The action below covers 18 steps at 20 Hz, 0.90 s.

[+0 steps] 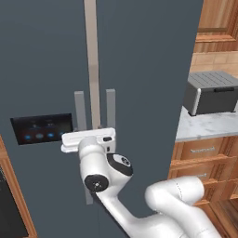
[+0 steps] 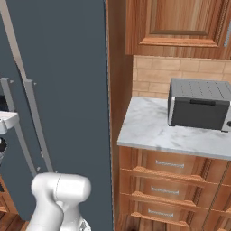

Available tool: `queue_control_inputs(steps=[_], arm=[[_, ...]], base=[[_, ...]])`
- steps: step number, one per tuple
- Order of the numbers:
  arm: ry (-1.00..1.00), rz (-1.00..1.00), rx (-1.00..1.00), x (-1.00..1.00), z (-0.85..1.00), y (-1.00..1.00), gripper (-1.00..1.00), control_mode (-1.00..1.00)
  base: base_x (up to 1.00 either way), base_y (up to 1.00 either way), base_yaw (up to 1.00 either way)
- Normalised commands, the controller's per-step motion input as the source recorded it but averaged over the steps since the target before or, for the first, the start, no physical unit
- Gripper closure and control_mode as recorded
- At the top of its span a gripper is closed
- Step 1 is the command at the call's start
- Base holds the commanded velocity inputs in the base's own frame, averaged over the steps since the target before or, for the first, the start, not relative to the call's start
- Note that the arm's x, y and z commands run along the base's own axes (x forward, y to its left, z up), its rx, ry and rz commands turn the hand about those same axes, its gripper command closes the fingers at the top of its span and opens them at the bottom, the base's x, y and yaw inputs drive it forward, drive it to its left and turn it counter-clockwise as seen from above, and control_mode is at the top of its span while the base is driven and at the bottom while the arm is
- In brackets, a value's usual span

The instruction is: Open the freezer door, pick up the ice cube tray from the freezer, and place it on the dining counter.

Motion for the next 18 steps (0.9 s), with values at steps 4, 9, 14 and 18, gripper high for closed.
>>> queue_control_inputs(steps=[4,9,14,18], arm=[[0.00,0.00,0.00,0.45,-0.14,0.30,-1.00,-1.00],[-0.02,0.00,0.00,0.42,-0.11,0.09,-1.00,-1.00],[0.00,0.00,0.00,0.37,-0.06,0.09,-1.00,-1.00],[0.00,0.00,0.00,0.18,-0.01,0.06,-1.00,-1.00]], base=[[0.00,0.00,0.00],[0.00,0.00,0.00],[0.00,0.00,0.00],[0.00,0.00,0.00]])
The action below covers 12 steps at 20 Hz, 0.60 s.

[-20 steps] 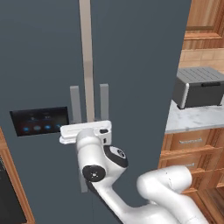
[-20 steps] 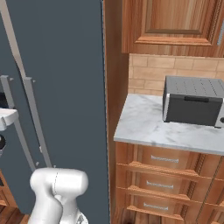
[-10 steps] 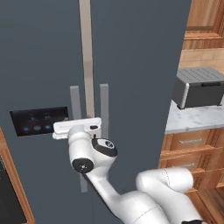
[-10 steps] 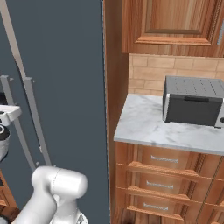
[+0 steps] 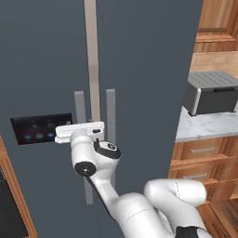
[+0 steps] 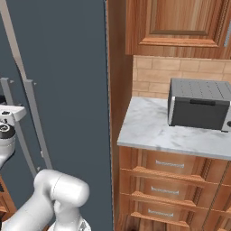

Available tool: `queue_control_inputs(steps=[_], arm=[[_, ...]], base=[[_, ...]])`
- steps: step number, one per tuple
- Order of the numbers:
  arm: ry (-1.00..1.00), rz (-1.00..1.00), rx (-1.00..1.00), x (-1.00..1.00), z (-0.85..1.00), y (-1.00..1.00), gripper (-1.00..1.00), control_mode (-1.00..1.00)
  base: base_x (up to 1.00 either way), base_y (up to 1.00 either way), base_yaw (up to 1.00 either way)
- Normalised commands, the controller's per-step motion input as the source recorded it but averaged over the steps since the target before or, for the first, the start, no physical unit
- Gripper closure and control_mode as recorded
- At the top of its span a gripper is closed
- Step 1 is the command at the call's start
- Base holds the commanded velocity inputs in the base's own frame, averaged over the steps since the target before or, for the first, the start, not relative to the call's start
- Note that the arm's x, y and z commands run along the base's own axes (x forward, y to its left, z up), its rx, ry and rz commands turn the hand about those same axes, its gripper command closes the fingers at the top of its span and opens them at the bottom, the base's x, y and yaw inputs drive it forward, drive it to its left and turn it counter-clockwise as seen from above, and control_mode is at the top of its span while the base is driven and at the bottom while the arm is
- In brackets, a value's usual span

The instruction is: Open the freezer door, pick up the ice cube tray from the freezer, and place it on the dining counter.

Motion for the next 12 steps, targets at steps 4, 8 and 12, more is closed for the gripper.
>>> queue_control_inputs(steps=[4,8,12], arm=[[0.00,0.00,0.00,0.00,0.00,0.00,-1.00,-1.00],[0.00,0.00,0.00,0.00,0.00,0.00,-1.00,-1.00],[0.00,0.00,0.00,0.00,0.00,0.00,1.00,-1.00]], base=[[0.00,0.00,0.00],[0.00,0.00,0.00],[0.00,0.00,0.00]])
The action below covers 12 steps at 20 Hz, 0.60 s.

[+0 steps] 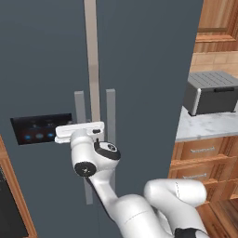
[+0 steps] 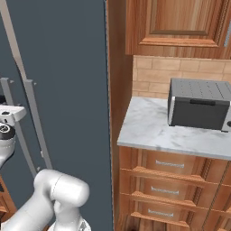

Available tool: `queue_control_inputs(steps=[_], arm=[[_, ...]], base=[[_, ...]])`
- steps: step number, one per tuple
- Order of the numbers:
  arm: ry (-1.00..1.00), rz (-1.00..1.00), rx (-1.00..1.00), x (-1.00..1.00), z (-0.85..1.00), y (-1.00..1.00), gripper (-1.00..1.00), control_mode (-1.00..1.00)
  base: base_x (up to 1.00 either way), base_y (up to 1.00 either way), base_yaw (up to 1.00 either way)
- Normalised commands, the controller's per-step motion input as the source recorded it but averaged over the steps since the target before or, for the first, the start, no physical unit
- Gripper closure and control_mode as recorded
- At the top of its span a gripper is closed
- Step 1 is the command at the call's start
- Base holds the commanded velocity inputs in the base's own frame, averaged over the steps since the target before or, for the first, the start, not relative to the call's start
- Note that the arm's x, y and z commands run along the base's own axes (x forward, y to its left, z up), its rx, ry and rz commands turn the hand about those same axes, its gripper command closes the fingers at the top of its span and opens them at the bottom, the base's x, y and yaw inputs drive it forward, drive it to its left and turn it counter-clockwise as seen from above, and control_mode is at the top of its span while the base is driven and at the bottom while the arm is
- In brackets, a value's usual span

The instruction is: Open the freezer door, pick up the ice cube tray from the freezer, and place it on the dining counter.

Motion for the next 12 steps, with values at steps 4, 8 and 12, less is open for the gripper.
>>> queue_control_inputs(steps=[4,8,12], arm=[[0.00,0.00,0.00,0.00,0.00,0.00,1.00,-1.00],[0.01,0.00,0.00,-0.16,0.00,0.03,1.00,-1.00],[0.11,0.00,0.00,-0.66,-0.09,0.34,1.00,-1.00]], base=[[0.00,0.00,0.00],[0.00,0.00,0.00],[0.00,0.00,0.00]])
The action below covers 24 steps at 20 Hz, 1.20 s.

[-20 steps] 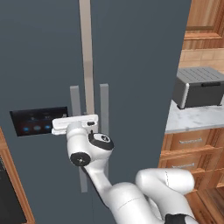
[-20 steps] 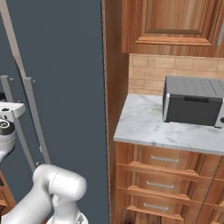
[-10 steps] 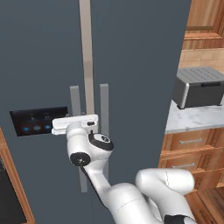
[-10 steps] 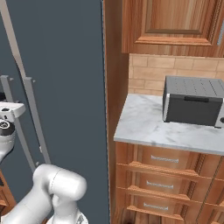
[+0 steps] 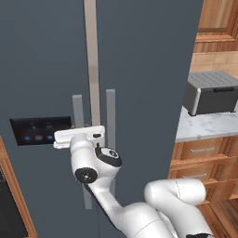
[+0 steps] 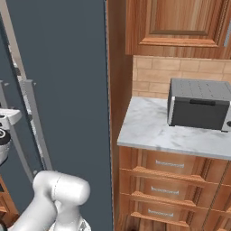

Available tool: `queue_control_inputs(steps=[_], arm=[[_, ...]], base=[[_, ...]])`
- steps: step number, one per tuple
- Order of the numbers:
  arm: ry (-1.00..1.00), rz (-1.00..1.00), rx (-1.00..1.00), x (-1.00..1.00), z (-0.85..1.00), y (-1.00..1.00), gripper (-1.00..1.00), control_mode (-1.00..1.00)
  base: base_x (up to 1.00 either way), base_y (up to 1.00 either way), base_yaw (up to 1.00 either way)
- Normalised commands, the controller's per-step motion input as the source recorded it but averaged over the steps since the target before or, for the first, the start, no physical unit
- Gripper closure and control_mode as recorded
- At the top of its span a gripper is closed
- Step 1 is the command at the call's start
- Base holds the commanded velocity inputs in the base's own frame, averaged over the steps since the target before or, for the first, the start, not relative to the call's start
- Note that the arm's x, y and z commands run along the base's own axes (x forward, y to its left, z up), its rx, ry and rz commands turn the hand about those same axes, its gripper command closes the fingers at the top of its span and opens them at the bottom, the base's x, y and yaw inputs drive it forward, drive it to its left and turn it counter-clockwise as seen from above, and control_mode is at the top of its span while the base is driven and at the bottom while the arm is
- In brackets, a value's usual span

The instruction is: Open the freezer door, pick up the ice cube tray from the freezer, and place it on the dining counter.

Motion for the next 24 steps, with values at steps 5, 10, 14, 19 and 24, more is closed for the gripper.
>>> queue_control_inputs(steps=[5,10,14,19,24], arm=[[0.18,-0.02,0.00,-0.52,-0.16,0.56,1.00,-1.00],[0.18,-0.02,0.00,-0.51,-0.13,0.60,1.00,-1.00],[0.12,-0.04,0.00,-0.68,-0.15,0.60,1.00,-1.00],[0.01,0.00,-0.01,-0.63,-0.14,0.60,1.00,-1.00],[0.00,0.00,-0.05,-0.43,-0.07,0.60,1.00,-1.00]], base=[[0.00,0.00,0.00],[0.00,0.00,0.00],[0.00,0.00,0.00],[0.00,0.00,0.00],[0.00,0.00,0.00]])
